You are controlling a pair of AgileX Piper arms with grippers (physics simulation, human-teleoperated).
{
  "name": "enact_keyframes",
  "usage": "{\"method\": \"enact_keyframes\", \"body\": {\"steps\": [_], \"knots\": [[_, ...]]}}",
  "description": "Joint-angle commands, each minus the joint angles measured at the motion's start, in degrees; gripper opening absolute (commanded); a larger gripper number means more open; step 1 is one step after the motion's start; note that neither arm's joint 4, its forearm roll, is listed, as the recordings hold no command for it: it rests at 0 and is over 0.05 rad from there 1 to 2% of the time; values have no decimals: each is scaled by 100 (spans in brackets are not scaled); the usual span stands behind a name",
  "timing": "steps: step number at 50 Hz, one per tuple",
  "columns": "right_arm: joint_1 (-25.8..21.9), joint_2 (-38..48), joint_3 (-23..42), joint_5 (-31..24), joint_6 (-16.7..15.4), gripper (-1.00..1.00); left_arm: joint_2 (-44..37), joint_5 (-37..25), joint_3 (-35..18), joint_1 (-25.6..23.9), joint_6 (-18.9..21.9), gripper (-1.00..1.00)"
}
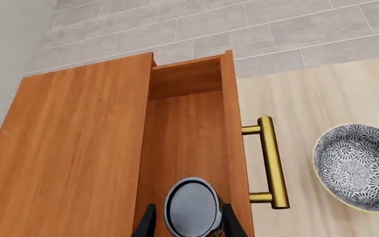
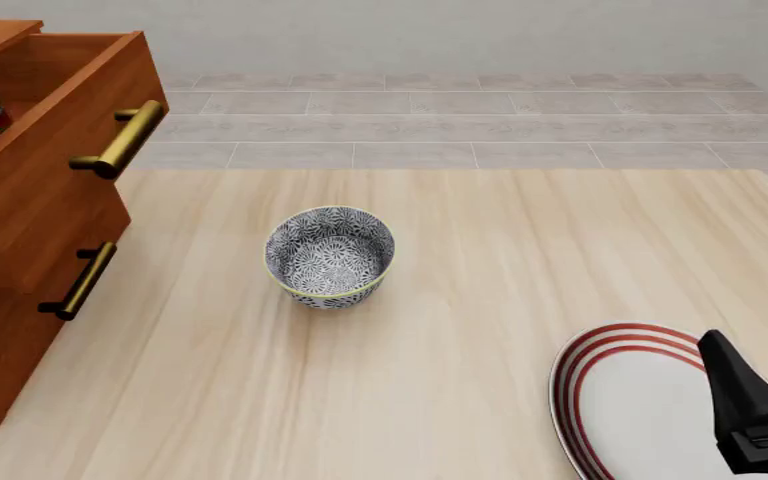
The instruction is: Put the ketchup in the top drawer of the cabinet.
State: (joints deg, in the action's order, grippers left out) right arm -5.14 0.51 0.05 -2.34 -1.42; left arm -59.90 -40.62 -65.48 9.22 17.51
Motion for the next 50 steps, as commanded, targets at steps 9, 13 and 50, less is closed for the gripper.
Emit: {"method": "enact_keyframes", "body": {"steps": [9, 13, 50], "knots": [[-3, -2, 2, -18, 14, 100, 233, -126, -54, -168, 151, 100], [-9, 4, -2, -17, 9, 100, 285, -99, -24, -169, 165, 100], [-18, 29, -4, -40, -21, 100, 1343, -554, -196, -463, 264, 100]]}}
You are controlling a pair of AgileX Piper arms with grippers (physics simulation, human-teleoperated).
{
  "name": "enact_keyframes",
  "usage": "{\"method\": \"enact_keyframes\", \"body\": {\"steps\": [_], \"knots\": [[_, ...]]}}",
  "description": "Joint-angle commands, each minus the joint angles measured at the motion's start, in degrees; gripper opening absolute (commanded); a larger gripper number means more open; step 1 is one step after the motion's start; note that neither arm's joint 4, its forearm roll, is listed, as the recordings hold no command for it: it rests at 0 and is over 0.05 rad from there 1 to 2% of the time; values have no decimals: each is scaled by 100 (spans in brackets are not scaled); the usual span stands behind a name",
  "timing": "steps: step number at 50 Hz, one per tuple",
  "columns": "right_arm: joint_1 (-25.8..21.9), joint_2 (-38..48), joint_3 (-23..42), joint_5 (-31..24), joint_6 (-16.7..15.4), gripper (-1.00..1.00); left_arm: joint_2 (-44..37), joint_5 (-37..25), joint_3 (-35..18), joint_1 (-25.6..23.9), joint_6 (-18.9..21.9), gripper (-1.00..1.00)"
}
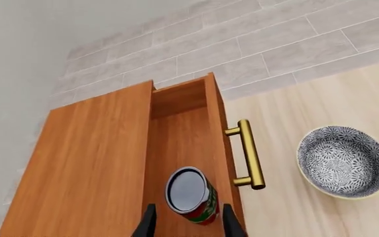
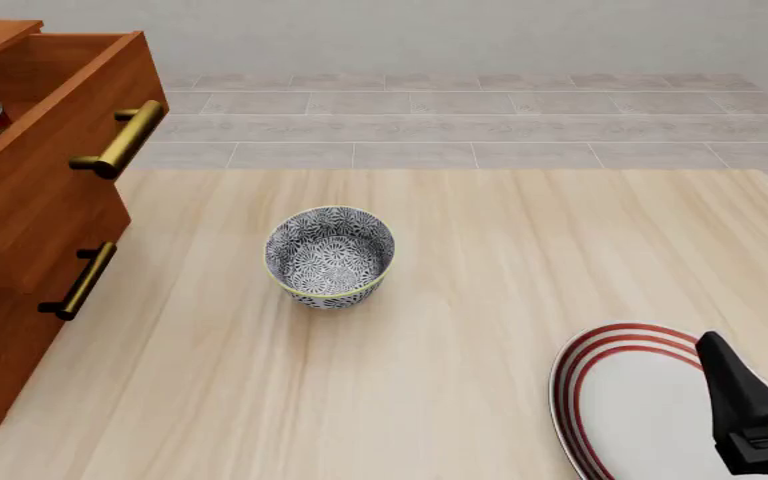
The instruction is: Put the ketchup in the top drawer of the cabinet.
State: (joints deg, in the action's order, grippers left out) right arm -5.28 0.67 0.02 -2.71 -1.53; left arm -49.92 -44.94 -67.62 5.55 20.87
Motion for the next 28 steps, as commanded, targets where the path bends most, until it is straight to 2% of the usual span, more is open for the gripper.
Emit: {"method": "enact_keyframes", "body": {"steps": [1, 5, 8, 10, 14, 28], "knots": [[-3, 12, -1, -5, -9, 100, 404, -108, 75, -97, -65, 100], [-20, 27, 0, -4, -6, 100, 829, -144, 344, -192, -70, 100], [-15, 28, 0, -5, -4, 100, 951, -243, 352, -266, -196, 100], [-9, 21, -1, -11, -8, 100, 1161, -258, 409, -255, -80, 100], [0, 12, 0, -15, -4, 100, 1470, -571, 295, -507, -337, 100], [18, -7, -1, -39, -17, 100, 2316, -1136, 266, -728, -231, 100]]}}
